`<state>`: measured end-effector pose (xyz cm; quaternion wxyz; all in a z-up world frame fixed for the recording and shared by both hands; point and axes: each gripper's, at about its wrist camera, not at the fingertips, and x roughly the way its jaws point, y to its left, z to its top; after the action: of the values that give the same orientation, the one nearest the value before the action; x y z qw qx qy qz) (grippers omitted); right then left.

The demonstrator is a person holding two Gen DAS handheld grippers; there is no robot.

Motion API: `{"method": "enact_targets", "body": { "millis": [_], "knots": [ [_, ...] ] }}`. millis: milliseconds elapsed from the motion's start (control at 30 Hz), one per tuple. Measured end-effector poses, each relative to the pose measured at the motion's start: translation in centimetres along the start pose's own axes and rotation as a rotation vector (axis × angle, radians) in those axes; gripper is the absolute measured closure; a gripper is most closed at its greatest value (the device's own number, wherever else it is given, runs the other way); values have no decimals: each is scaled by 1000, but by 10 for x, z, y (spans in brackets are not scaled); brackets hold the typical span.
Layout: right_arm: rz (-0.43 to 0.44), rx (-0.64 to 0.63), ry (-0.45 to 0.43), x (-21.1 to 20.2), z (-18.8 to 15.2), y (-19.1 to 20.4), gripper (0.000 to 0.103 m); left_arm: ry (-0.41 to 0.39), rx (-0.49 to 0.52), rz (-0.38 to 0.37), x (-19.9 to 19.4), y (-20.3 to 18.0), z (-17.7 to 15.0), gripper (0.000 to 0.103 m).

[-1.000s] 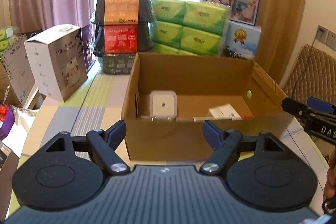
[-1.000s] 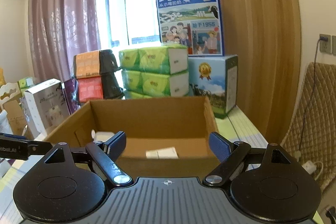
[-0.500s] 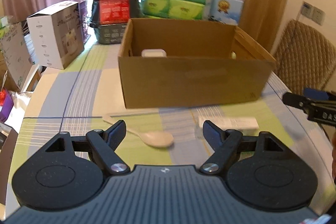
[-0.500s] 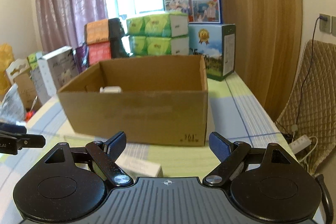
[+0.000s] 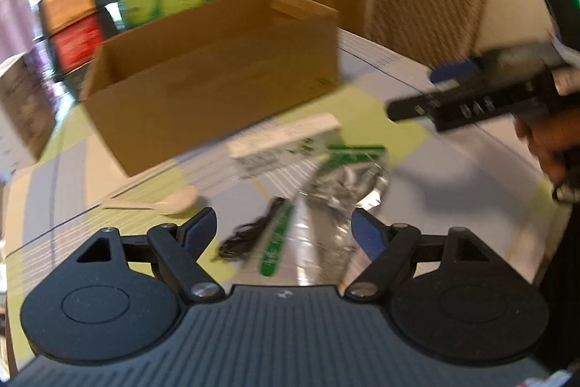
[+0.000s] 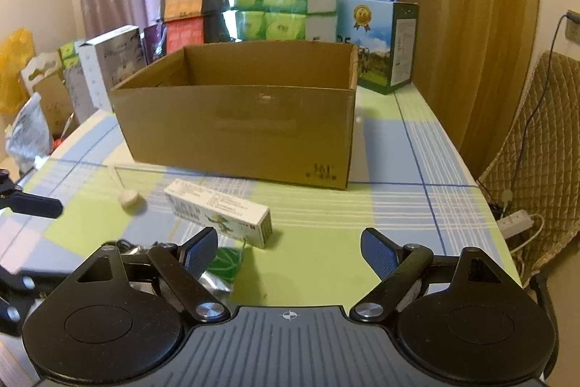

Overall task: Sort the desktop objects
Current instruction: 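Move both tools back toward the foil bag and white ointment box, then grasp the green-leaf foil bag with the left gripper while the right grasps the white ointment box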

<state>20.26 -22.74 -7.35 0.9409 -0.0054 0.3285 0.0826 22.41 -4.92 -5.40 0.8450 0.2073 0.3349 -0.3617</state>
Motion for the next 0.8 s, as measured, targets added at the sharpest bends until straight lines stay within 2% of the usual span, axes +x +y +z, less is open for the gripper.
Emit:
{"method": "enact_targets", "body": {
  "millis": [167,367,600,700,800],
  "knots": [
    [36,-44,18,8,-3,-7,20,2,103,-41,15,-19,-6,26],
    [24,-62,30,19,-2,-13,19,60,223,-69,43,-33,-12,30],
    [42,-120,20,29,3,-3,20,80,230,-56,68,-31,-8,31],
    [44,-145,12,34,5,0,19,96,253,-33,77,-32,-8,37],
    [44,-155,14,39,9,0,20,93,285,-15,77,-30,-10,51]
  ]
}}
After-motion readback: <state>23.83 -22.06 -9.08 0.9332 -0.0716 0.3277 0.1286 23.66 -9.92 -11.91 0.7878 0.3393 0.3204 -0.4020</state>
